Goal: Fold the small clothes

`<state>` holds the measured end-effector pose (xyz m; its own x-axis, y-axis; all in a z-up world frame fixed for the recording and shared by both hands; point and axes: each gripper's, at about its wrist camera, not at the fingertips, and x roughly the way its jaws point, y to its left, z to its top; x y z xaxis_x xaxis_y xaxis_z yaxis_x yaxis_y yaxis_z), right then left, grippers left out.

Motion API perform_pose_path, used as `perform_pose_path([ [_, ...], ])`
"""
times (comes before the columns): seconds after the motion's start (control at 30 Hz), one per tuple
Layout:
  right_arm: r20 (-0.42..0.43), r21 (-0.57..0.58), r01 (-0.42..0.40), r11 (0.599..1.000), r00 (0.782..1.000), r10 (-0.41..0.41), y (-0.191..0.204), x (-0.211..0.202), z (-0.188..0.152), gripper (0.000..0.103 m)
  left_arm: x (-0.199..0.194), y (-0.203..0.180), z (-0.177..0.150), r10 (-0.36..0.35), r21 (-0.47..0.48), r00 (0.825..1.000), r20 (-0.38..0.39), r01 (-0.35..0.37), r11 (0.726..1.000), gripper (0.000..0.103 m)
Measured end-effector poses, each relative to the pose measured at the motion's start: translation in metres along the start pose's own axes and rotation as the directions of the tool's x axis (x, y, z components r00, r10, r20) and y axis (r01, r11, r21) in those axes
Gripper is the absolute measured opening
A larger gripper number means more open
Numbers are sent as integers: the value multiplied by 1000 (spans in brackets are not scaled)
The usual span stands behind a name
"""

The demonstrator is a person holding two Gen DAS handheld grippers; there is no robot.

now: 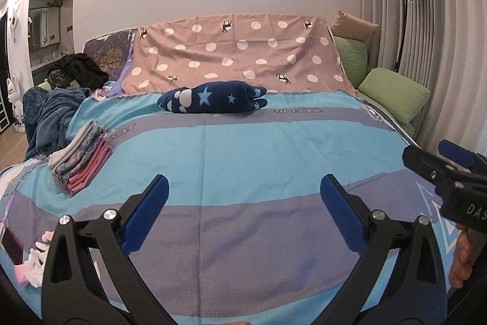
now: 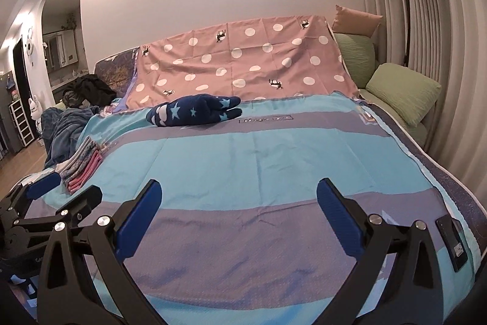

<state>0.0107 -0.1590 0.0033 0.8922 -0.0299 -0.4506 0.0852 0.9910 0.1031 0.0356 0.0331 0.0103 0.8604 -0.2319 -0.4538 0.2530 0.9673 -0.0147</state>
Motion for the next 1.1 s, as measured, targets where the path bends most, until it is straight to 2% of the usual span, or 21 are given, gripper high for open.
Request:
perform_pose_path([
  [0.2, 3, -19, 5, 1000, 1000, -5, 7, 3, 0, 102, -2, 0, -2, 6, 31, 1000, 28, -7, 999, 101],
  [0.33, 0, -11, 4, 1000, 1000, -4, 7, 4, 0, 102, 0, 3, -3, -9, 20, 1000, 16, 9, 1000, 101],
  [1.1, -43, 4, 8, 1000, 999, -8, 6, 12, -7, 102, 6, -2, -1, 11, 48, 1000, -17, -11, 999, 101],
])
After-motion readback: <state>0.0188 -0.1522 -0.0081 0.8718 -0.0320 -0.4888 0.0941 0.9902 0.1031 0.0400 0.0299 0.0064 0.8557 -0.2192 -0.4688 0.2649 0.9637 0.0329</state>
